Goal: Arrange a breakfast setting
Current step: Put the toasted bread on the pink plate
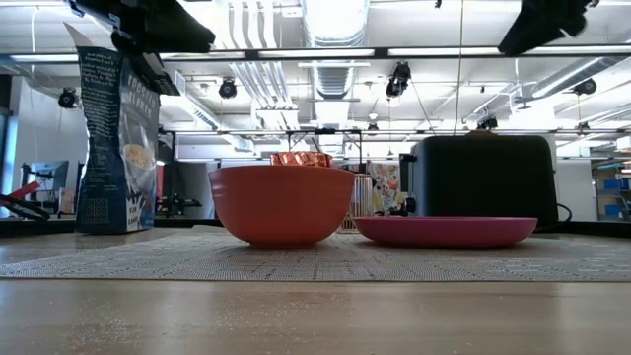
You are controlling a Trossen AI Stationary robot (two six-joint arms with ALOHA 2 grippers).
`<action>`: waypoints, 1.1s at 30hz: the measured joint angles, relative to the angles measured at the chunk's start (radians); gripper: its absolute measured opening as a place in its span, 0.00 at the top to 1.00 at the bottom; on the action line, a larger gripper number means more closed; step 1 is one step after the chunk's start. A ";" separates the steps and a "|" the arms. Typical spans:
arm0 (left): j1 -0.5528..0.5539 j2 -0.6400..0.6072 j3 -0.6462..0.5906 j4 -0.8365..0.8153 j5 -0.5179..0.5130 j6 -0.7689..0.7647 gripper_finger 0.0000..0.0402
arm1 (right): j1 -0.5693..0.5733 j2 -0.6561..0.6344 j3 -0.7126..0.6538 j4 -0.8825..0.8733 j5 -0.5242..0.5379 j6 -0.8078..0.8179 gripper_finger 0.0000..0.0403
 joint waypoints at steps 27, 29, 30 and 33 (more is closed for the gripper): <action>-0.001 -0.002 -0.020 -0.001 0.004 -0.006 0.65 | -0.526 0.283 0.068 -0.041 -0.094 -0.573 0.49; -0.001 -0.002 -0.025 0.000 0.004 -0.014 0.65 | -0.551 0.306 0.068 -0.021 -0.098 -0.603 0.49; -0.001 -0.003 -0.026 0.000 0.004 -0.021 0.65 | -0.560 0.317 0.067 -0.015 -0.100 -0.617 0.49; -0.001 -0.007 -0.036 0.001 0.005 -0.039 0.65 | -0.585 0.340 0.068 -0.015 -0.099 -0.674 0.49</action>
